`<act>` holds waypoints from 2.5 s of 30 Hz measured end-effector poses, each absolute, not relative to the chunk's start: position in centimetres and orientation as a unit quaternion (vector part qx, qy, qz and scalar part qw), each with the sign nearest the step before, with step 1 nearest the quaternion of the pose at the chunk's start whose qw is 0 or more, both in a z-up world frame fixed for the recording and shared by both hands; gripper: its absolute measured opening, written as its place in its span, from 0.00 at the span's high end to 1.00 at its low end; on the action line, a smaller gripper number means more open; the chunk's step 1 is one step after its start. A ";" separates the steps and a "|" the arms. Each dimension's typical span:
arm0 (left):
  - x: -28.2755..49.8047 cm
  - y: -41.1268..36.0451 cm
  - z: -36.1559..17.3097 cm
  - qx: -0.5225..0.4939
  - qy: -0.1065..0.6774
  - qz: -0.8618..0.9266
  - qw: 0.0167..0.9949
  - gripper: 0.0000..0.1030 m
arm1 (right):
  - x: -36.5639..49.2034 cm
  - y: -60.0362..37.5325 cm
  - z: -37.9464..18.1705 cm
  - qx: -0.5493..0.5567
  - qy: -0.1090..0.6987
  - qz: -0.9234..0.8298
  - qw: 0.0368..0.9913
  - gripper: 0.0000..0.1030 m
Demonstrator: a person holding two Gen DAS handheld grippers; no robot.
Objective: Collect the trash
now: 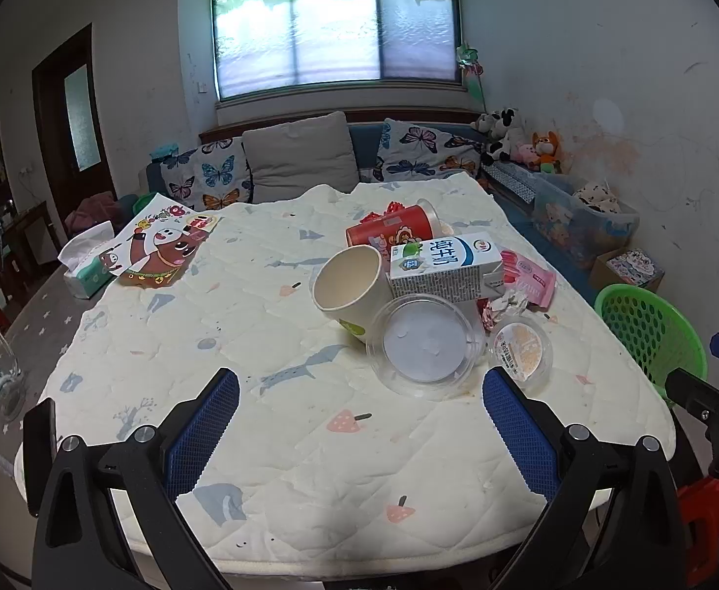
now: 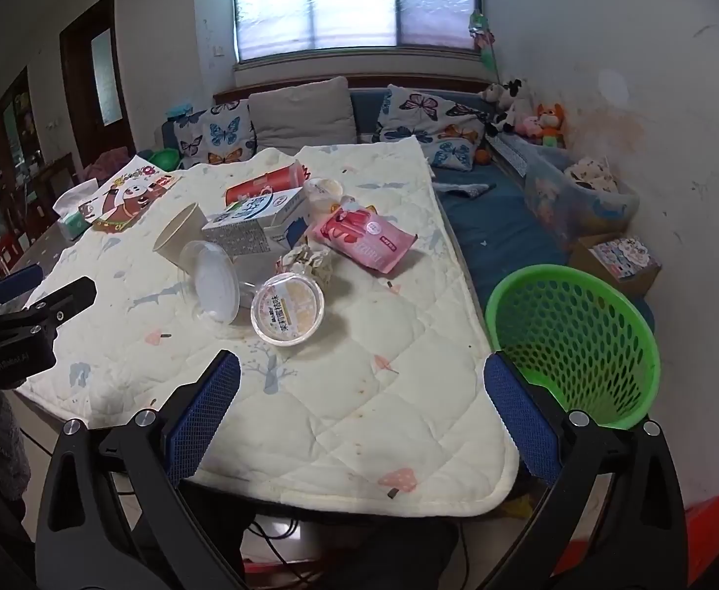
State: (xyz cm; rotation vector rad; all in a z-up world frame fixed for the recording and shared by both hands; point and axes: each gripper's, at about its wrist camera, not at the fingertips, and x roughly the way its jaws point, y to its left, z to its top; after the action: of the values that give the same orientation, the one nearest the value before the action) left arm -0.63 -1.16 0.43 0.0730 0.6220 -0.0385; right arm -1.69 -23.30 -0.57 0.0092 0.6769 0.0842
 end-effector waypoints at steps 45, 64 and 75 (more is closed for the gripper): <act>0.4 -1.6 1.4 0.031 0.297 -0.034 0.954 0.07 | -1.5 -23.2 -0.8 0.008 0.333 0.042 0.942 0.04; 1.2 -1.7 2.0 0.035 0.293 -0.031 0.955 0.07 | -1.0 -23.5 -0.9 0.010 0.333 0.048 0.942 0.04; 1.9 -0.4 1.7 0.028 0.297 -0.020 0.954 0.07 | -0.2 -23.3 -1.1 0.011 0.333 0.058 0.941 0.04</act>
State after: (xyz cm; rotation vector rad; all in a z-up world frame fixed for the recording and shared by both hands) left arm 1.93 -0.43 1.66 0.0567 0.6032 -0.0398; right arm -0.22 -23.33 -1.13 0.0228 0.6799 0.1175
